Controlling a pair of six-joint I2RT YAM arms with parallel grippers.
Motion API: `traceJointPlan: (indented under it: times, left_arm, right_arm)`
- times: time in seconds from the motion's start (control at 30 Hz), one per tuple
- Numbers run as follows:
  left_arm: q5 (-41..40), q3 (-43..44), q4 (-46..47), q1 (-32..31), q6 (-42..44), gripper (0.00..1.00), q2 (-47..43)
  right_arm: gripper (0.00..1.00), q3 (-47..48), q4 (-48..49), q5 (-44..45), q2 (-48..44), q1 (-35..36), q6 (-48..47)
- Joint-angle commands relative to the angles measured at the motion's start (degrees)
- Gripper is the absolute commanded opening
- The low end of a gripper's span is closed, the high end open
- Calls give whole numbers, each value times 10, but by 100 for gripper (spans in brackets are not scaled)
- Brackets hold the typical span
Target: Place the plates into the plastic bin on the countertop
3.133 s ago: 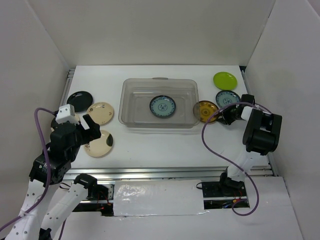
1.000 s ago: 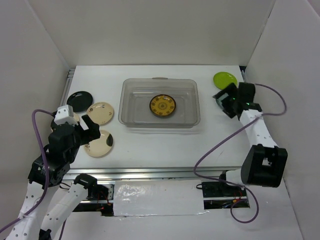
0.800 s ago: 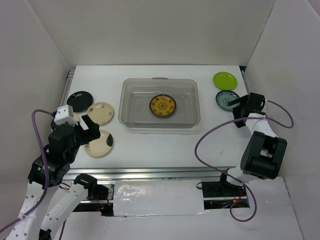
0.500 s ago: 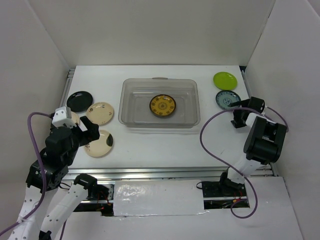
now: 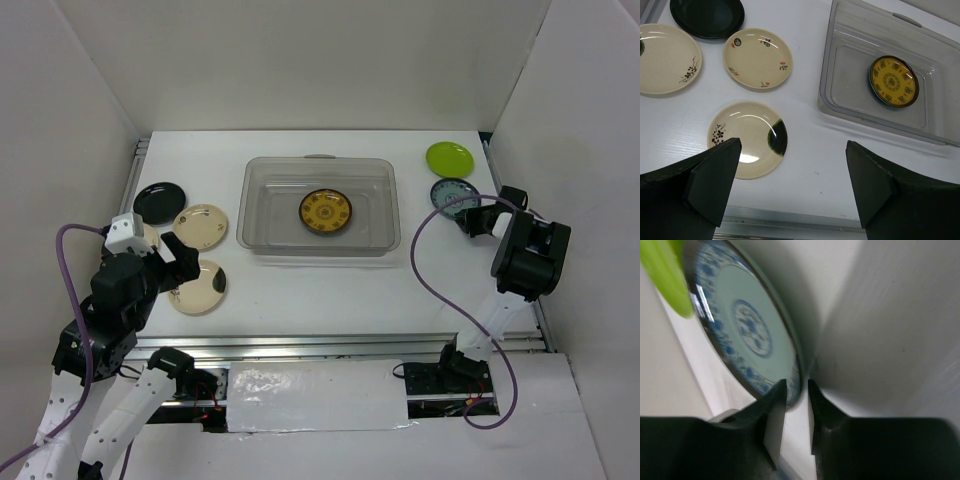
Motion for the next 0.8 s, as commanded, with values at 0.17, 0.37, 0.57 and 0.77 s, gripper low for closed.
traceJointPlan:
  times: [0.17,0.37,0.57,0.77]
  left_arm:
    - [5,-3,24,-1,14,99,5]
    - [4,-4,24,-2,13,99,-1]
    - [6,-3,24,-1,15,99,15]
    - [2,-3,23,-1,13,99,21]
  right_arm:
    - [0,-15,-22,-21,-48,-8,-18]
    - [0,-47,-67,0,-212,20,-56]
    - [0,113,-208,5,-231,152,-148]
    - [0,333,-365,-89,-44,290,-261]
